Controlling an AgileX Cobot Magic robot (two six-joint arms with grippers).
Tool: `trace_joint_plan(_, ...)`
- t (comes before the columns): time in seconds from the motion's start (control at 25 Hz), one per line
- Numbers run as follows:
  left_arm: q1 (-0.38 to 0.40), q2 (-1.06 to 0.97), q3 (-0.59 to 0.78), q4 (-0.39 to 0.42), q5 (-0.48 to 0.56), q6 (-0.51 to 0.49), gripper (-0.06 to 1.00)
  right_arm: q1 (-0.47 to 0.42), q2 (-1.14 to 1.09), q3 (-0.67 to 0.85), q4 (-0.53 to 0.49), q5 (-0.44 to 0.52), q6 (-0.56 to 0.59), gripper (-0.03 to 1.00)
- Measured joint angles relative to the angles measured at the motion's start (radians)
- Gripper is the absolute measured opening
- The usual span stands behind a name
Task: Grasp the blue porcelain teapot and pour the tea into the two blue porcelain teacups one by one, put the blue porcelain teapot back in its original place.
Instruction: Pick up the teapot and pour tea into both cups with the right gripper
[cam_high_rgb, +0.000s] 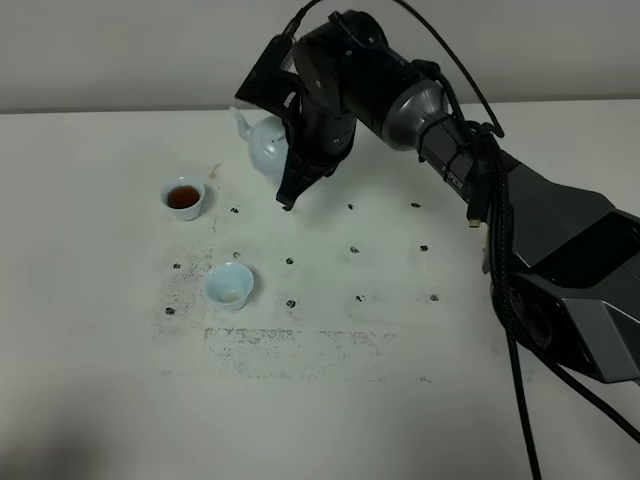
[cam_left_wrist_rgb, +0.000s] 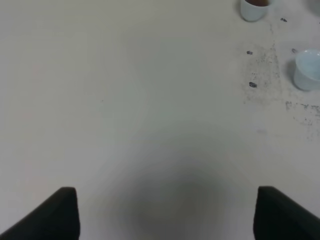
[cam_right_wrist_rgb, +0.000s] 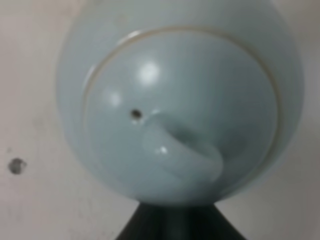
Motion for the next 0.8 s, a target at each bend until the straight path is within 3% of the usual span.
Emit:
trace_joint_plan(0.16,0.0,0.0,0.0,0.0,0.0,0.0,0.68,-0.009,0.003,-0.059,0.051,-0.006,0.03,0.06)
trace_joint_plan(0.8,0.0,0.0,0.0,0.0,0.0,0.0,0.68,-0.026,0.107,-0.063,0.077,0.002,0.055,0.06)
